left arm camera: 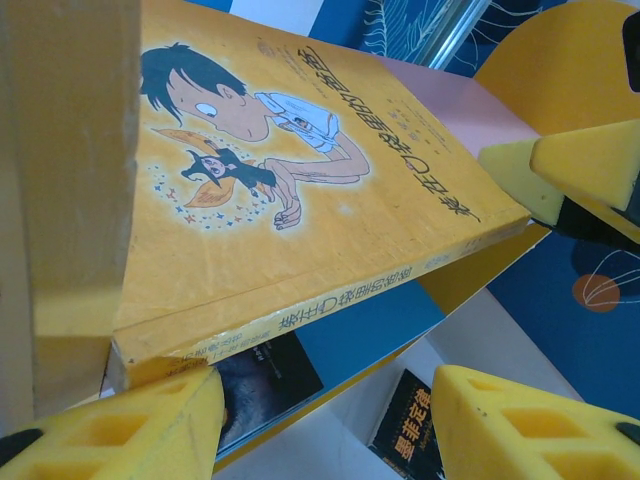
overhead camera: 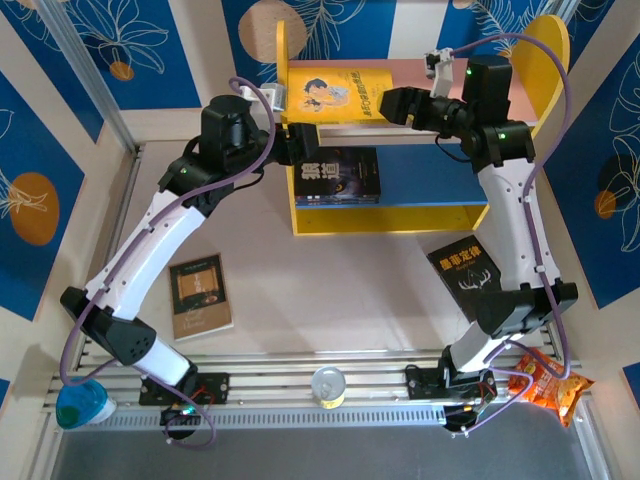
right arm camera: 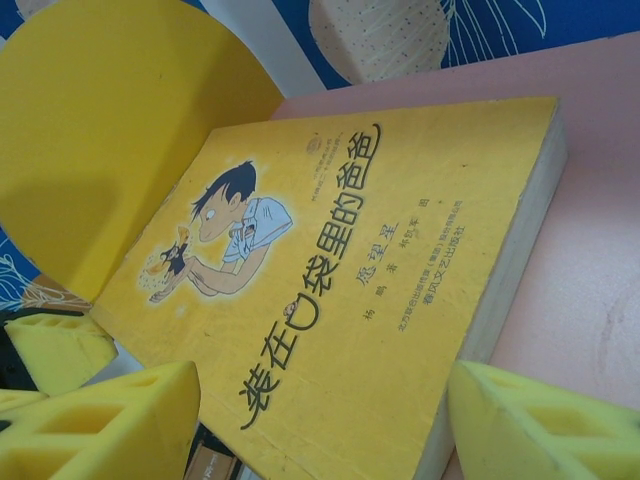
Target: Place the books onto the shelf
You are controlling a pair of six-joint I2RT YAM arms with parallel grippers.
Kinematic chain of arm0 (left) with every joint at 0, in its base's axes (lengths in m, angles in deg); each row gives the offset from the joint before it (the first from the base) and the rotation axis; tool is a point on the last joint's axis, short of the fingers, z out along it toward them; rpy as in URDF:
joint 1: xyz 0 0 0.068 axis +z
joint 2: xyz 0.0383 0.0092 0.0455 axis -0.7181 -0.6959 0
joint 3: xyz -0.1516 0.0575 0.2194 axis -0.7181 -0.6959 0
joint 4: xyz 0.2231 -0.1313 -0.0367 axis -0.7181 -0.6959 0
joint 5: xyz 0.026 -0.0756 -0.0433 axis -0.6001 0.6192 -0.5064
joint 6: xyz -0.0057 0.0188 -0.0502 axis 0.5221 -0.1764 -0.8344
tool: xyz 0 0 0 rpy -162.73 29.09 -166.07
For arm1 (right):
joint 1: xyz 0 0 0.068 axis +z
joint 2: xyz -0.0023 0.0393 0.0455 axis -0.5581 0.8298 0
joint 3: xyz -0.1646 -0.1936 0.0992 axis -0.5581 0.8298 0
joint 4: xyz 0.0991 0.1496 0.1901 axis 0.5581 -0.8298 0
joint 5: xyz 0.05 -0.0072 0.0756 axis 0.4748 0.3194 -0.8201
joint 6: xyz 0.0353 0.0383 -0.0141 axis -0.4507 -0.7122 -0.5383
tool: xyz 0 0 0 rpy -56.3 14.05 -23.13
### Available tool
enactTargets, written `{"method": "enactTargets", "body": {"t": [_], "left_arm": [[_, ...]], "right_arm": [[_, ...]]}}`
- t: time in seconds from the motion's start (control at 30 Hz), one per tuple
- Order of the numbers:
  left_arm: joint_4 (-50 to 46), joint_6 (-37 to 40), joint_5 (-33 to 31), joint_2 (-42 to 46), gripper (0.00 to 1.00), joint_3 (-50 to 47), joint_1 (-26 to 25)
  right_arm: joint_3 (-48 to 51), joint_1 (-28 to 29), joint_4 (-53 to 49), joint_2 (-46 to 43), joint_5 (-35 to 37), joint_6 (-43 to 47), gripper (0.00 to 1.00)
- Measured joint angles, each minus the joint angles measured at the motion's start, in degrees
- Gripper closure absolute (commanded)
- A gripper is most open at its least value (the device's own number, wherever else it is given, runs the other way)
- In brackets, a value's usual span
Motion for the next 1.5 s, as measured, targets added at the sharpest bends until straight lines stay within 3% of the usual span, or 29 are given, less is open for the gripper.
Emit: {"method": "enactTargets", "body": {"t": [0.9,1.5], "left_arm": [[-1.9,0.4,-2.3,-0.5,0.42,2.8,0.0],[-2.1,0.4,-2.4,-0.5,0.42,3.0,0.0]], "right_arm": [[-0.3,-2.1,0.0,-0.2,-2.4,-0.4,0.27],[8.0,-1.9,2.5,-6.6,-4.7,-0.7,0.27]]}}
